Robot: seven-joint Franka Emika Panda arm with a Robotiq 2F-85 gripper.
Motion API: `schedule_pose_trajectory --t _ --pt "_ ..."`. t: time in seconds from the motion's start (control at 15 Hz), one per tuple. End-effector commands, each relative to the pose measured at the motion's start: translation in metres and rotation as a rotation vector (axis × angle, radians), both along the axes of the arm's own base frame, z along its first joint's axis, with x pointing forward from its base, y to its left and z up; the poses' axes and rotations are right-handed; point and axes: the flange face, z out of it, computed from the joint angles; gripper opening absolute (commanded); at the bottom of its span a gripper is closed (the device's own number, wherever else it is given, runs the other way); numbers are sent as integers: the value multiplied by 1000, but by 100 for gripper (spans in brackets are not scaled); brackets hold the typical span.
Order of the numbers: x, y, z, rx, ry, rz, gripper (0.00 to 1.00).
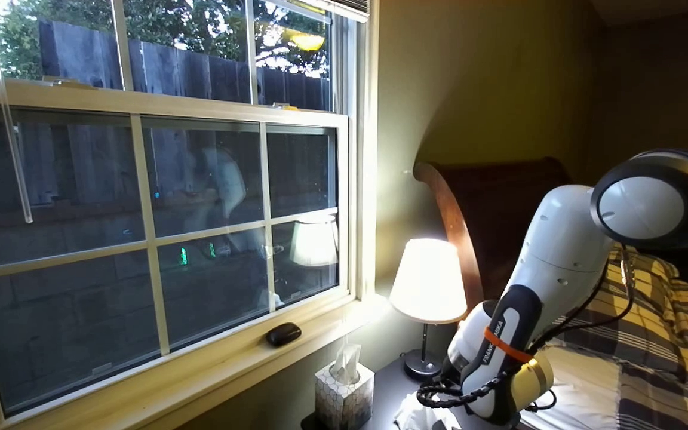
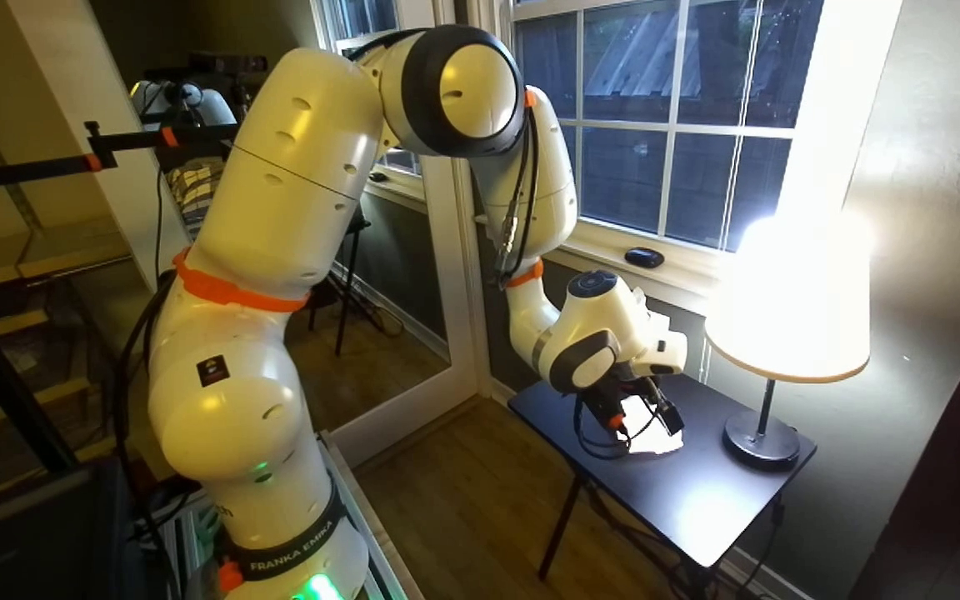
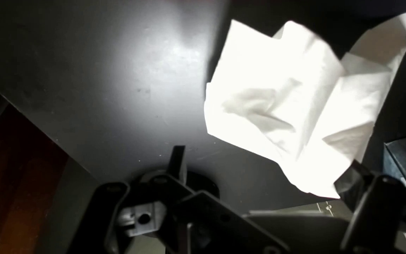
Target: Use the tissue wipe a section of the window
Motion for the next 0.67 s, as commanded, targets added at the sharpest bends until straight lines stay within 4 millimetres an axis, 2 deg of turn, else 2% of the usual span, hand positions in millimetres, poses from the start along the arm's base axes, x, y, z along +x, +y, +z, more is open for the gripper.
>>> schedule_pose_trajectory --t 0.0,0.27,0.47,0.6 --pt "9 -15 -41 -27 -48 4 100" --pt "11 -30 -78 -70 -103 13 100" --pt "22 -31 -71 -135 -238 61 100" --pt "27 -24 -61 -86 -265 44 100"
